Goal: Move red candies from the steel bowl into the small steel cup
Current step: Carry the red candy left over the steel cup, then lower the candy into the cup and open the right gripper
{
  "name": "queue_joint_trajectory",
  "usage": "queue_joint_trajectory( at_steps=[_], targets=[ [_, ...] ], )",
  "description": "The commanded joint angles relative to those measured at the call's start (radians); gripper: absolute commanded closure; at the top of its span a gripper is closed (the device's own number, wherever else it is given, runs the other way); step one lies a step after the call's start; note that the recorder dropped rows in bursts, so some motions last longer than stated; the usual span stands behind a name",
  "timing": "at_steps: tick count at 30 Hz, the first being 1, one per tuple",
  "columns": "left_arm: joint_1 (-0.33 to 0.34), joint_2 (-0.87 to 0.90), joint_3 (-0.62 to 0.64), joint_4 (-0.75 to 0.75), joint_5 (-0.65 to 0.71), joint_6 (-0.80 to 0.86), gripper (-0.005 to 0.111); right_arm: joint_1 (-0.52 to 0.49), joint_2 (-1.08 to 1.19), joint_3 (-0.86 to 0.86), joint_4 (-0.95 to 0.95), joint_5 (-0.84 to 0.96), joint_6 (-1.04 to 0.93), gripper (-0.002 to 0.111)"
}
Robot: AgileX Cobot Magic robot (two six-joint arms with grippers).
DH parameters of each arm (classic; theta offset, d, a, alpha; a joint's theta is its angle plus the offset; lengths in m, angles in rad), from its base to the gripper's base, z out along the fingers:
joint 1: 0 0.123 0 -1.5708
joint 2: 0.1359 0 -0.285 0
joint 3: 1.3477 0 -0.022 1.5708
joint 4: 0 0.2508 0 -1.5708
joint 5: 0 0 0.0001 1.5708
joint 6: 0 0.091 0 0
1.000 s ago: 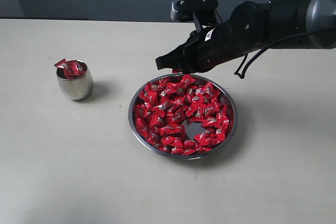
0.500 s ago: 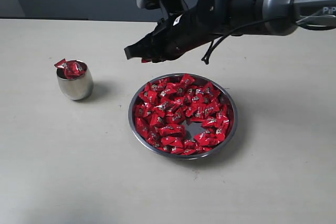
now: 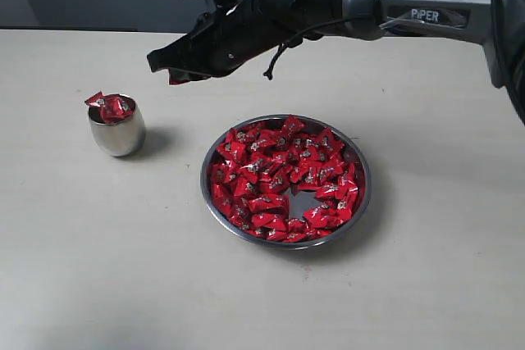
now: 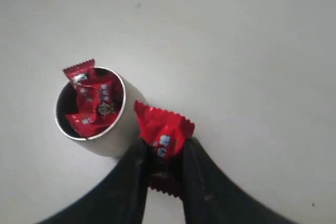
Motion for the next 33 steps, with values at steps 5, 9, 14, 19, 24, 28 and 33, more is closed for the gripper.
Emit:
queue_joint_trajectory(
  at_steps=[5, 9, 14, 19, 24, 28, 33],
  targets=[
    [0.001, -0.004, 0.004, -0.002, 0.001, -0.001, 0.106, 0.06, 0.112, -0.183, 0.052, 0.071, -0.055, 0.109],
    [0.001, -0.004, 0.004, -0.002, 0.001, -0.001, 0.106, 0.077, 0.177, -0.272, 0.085, 0.117, -0.055, 0.109],
    [0.001, -0.004, 0.004, -0.002, 0.001, -0.001, 0.106, 0.079, 0.2, -0.306, 0.096, 0.121, -0.053, 0.109],
    [0.001, -0.004, 0.004, -0.002, 0.001, -0.001, 0.106, 0.081, 0.221, -0.328, 0.118, 0.13, -0.053, 0.109],
    [0.001, -0.004, 0.004, -0.002, 0.001, -0.001, 0.106, 0.098, 0.253, -0.362, 0.116, 0.15, -0.053, 0.109],
    [0.001, -0.004, 0.004, -0.002, 0.001, -0.001, 0.106, 0.106, 0.265, -0.38, 0.114, 0.136, -0.049, 0.109],
    [0.001, -0.004, 0.004, -0.002, 0.001, -0.001, 0.106, 0.106, 0.266, -0.38, 0.108, 0.105, -0.041, 0.109]
  ],
)
